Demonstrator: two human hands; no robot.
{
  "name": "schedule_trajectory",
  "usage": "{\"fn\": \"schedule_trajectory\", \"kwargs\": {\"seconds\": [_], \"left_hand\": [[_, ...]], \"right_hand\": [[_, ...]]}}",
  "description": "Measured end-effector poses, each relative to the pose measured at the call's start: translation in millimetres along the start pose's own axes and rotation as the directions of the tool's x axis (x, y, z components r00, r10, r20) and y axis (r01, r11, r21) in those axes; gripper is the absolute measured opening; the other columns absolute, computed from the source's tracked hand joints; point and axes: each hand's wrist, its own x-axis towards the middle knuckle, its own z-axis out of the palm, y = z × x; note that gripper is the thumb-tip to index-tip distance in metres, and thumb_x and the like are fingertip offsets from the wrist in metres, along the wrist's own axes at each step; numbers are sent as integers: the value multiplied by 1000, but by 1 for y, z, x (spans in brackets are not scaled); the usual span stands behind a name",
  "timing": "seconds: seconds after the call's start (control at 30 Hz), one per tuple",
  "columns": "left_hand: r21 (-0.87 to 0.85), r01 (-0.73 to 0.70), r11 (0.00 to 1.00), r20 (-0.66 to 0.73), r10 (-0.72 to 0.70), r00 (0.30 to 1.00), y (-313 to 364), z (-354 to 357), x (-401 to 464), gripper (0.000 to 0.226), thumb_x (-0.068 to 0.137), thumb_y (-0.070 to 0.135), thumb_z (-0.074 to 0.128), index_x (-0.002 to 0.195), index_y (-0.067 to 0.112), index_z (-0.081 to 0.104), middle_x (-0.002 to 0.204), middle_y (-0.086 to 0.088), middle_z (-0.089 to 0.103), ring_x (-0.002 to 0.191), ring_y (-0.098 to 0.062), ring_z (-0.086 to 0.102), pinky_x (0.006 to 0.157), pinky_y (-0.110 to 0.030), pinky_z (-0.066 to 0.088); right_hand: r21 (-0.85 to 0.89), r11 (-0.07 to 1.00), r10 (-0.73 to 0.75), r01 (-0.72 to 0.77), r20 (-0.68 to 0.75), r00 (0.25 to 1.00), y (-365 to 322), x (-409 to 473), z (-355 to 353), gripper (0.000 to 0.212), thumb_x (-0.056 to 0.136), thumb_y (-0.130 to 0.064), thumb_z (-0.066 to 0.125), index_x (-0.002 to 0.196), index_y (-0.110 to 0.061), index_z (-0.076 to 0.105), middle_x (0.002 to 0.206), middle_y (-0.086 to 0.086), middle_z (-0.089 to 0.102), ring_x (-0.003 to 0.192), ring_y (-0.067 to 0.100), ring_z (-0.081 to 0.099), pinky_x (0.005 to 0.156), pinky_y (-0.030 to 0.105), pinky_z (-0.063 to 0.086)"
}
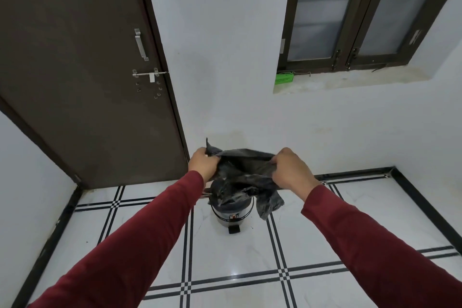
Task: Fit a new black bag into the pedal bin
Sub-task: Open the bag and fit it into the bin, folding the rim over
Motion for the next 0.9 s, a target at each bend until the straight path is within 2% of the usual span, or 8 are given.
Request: {"fn": "schedule_trajectory", "kwargs": {"seconds": [0.13,0.2,0.3,0.37,0.57,0.67,0.77,0.9], "left_hand": [[-51,17,999,129,-10,992,18,-8,-15,17,91,18,65,107,14,63,108,-17,71,81,-25,68,65,-29,56],[-83,-43,996,301,66,951,18,-12,-19,56,87,16,78,136,27,53,117,-11,69,88,-21,71,69,-28,58],[-15,-324,946,526,284,802,16,-17,-23,113,76,-2,86,156,47,22,131,13,52,113,-3,61,89,-13,53],[174,-544,821,553,376,744,14,-18,-15,111,77,-5,83,152,55,27,139,6,48,125,-8,55,105,-16,46],[423,-403,812,312,287,906,5,-28,-2,50,80,1,79,114,37,74,111,4,73,105,-15,70,98,-27,55],[649,-243,721,282,69,957,3,-28,4,61,77,13,81,135,22,64,124,-5,67,98,-20,68,89,-26,56],[713,-93,695,225,-101,969,10,-23,0,89,75,30,86,150,17,38,142,-13,33,108,-33,59,86,-33,56],[681,-178,710,-17,258,966,25,-15,-15,129,73,23,89,163,16,-3,157,-14,12,112,-43,62,99,-43,53]], "right_hand": [[-223,974,66,-52,57,996,9,0,-2,32,87,-7,57,118,-4,52,130,14,37,83,35,61,73,38,52],[-187,979,95,-86,41,995,15,6,1,50,86,-9,61,133,-3,41,133,16,35,94,39,64,76,40,51],[-123,984,125,-128,-30,992,28,13,2,60,85,-9,66,137,-3,36,134,18,34,96,43,65,80,42,55],[-116,982,140,-148,-72,987,36,17,-3,50,86,-9,65,131,-3,44,132,18,34,89,42,64,81,41,55],[-294,926,246,-235,-2,969,65,23,-17,35,92,-28,61,121,-8,62,129,14,49,93,35,62,77,35,46],[-372,913,260,-169,209,943,63,22,-23,24,90,-22,59,109,-7,65,108,13,67,90,30,63,71,31,46],[-97,954,299,-282,297,907,55,29,-22,8,80,-6,61,86,-4,65,83,14,67,71,28,63,58,30,50],[339,940,144,-50,-260,955,44,36,-11,61,70,-5,70,129,2,55,146,19,47,110,25,59,89,22,48]]}}
